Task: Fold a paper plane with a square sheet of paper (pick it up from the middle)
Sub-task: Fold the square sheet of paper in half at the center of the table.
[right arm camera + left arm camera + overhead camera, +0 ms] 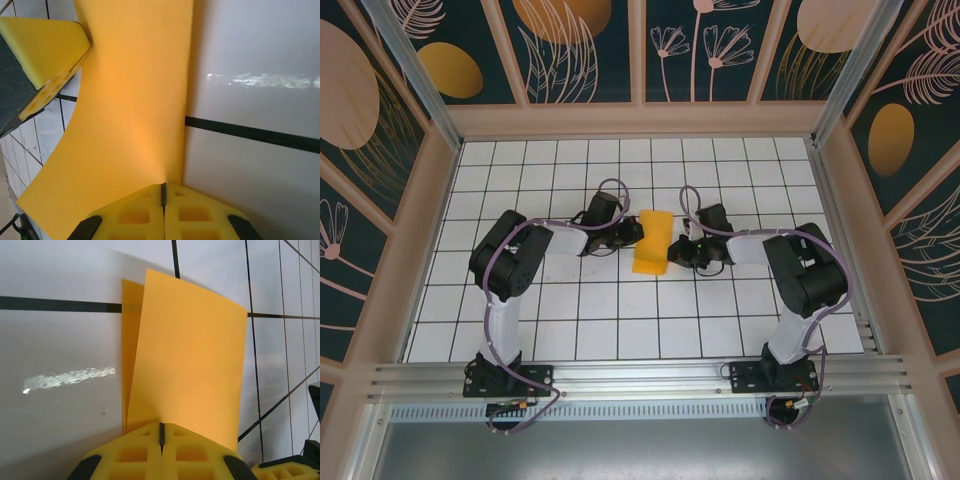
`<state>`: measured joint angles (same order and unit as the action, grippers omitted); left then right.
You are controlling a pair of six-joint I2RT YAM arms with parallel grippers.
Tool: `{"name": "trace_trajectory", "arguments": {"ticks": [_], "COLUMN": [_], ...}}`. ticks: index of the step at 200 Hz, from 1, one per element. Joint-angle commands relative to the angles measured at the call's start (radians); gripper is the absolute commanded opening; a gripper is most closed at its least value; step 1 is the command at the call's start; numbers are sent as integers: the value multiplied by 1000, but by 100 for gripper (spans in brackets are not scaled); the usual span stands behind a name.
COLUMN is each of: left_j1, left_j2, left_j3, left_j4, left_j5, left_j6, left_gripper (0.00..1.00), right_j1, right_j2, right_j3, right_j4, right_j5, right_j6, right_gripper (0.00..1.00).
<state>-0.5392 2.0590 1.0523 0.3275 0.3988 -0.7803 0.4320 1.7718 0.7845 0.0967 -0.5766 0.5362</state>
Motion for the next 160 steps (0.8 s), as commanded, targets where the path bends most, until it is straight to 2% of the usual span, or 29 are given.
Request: {"name": "trace_trajectory", "arguments": {"ticks": [1,65,160], "left_j1": [7,5,5], "left_j2": [136,135,141], "left_j3": [-74,-74,-75], "left_j4": [-222,-219,-209], "left_j5": [-176,-172,-178], "left_j6": [13,16,15], "left_gripper": [2,2,2], "right_j1": [9,64,88], "right_j2": [-31,42,43], "right_j3": [32,122,-20], "right_j4": [-14,-1,-72], "right_j5": [-6,-23,-42], "right_j6": [-9,-5,-38], "right_gripper": [7,7,7]}}
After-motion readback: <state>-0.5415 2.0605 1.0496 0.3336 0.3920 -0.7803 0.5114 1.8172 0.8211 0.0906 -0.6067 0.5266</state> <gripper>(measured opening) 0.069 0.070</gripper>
